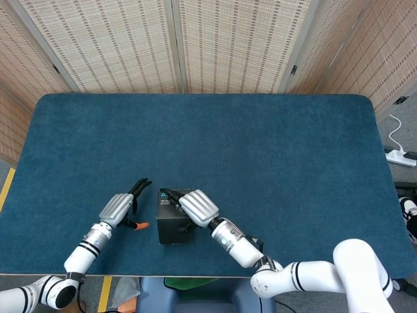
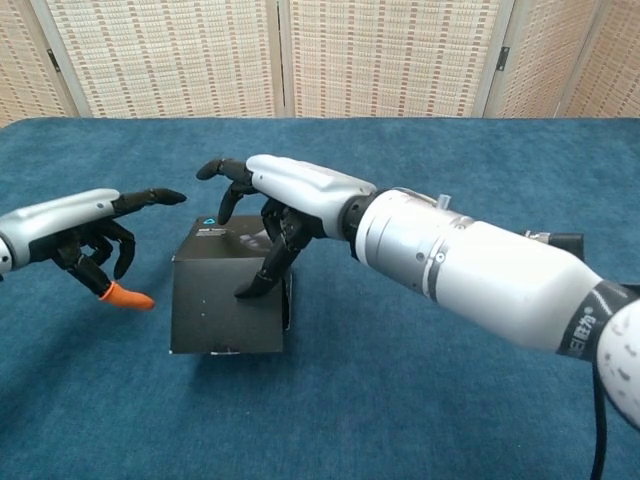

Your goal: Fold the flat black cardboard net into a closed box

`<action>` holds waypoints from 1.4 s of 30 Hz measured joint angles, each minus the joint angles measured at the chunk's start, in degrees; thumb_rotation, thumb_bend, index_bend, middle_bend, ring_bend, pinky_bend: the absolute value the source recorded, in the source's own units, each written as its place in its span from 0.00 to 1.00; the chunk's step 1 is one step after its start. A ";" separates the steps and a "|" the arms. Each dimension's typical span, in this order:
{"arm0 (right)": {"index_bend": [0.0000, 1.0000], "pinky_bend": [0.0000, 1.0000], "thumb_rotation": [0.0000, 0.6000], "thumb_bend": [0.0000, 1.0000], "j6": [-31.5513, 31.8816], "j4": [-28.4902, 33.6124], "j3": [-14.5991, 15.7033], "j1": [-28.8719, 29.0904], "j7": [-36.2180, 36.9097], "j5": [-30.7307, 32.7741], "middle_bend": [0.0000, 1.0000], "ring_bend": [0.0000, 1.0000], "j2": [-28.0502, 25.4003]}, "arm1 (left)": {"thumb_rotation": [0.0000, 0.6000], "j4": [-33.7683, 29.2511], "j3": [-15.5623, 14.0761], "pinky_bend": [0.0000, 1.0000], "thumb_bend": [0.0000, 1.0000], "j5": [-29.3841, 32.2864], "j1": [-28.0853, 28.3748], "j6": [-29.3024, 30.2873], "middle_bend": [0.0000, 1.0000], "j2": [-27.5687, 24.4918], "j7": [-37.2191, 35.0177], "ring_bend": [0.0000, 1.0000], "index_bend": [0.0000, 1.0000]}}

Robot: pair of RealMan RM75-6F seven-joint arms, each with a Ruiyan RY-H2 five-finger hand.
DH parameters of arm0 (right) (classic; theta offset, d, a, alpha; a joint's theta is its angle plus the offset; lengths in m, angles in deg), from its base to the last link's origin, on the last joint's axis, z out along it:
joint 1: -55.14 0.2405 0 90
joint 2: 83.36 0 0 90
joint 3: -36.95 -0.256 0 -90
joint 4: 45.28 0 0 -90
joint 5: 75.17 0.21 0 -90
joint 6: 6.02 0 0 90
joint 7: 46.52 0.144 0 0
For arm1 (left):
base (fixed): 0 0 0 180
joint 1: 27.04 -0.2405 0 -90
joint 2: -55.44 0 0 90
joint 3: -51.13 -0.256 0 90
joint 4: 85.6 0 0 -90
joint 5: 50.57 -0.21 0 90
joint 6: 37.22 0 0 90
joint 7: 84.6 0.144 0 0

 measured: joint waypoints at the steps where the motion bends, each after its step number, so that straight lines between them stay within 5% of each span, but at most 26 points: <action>1: 0.12 1.00 1.00 0.00 0.93 -1.60 0.69 -0.18 -0.76 -1.62 0.27 0.70 0.81 | 1.00 -1.35 0.19 0.88 0.16 -0.31 -0.15 0.46 0.00 -1.17 0.07 0.64 0.00; 7: 0.20 1.00 1.00 0.01 4.48 -10.75 4.15 -1.09 -3.47 -9.04 0.32 0.71 5.22 | 1.00 -5.91 1.21 0.88 0.16 -2.70 -0.70 2.11 0.00 -5.38 -1.98 0.64 0.00; 13: 0.39 1.00 1.00 0.22 8.19 -20.85 7.13 -2.04 -4.53 -16.30 0.44 0.73 9.40 | 1.00 -6.91 1.18 0.88 0.16 -4.50 -0.91 1.73 0.00 -6.61 -5.50 0.63 0.00; 23: 0.51 1.00 1.00 0.36 10.86 -31.78 9.01 -3.21 -3.99 -22.83 0.58 0.75 14.15 | 1.00 -6.53 1.08 0.88 0.16 -6.00 -1.19 1.63 0.00 -7.01 -8.33 0.63 0.00; 27: 0.49 1.00 1.00 0.36 12.71 -32.36 8.32 -3.68 -2.07 -23.86 0.48 0.75 14.57 | 1.00 -6.19 1.11 0.87 0.16 -6.04 -1.35 2.02 0.00 -6.98 -7.63 0.62 0.00; 31: 0.33 1.00 1.00 0.36 15.97 -31.08 6.96 -4.29 1.06 -24.88 0.34 0.75 13.71 | 1.00 -5.53 1.11 0.80 0.16 -5.66 -1.81 3.10 0.00 -6.75 -4.60 0.55 0.00; 38: 0.28 1.00 1.00 0.36 20.34 -23.70 5.35 -6.33 2.44 -25.95 0.33 0.73 7.93 | 1.00 -4.65 1.26 0.63 0.16 -3.75 -3.59 6.94 0.00 -6.59 5.04 0.36 0.00; 42: 0.28 0.95 1.00 0.36 21.82 -16.55 5.38 -9.30 1.17 -25.22 0.34 0.55 2.09 | 1.00 -4.13 1.54 0.45 0.17 -1.98 -5.45 10.92 0.00 -6.45 11.40 0.21 0.00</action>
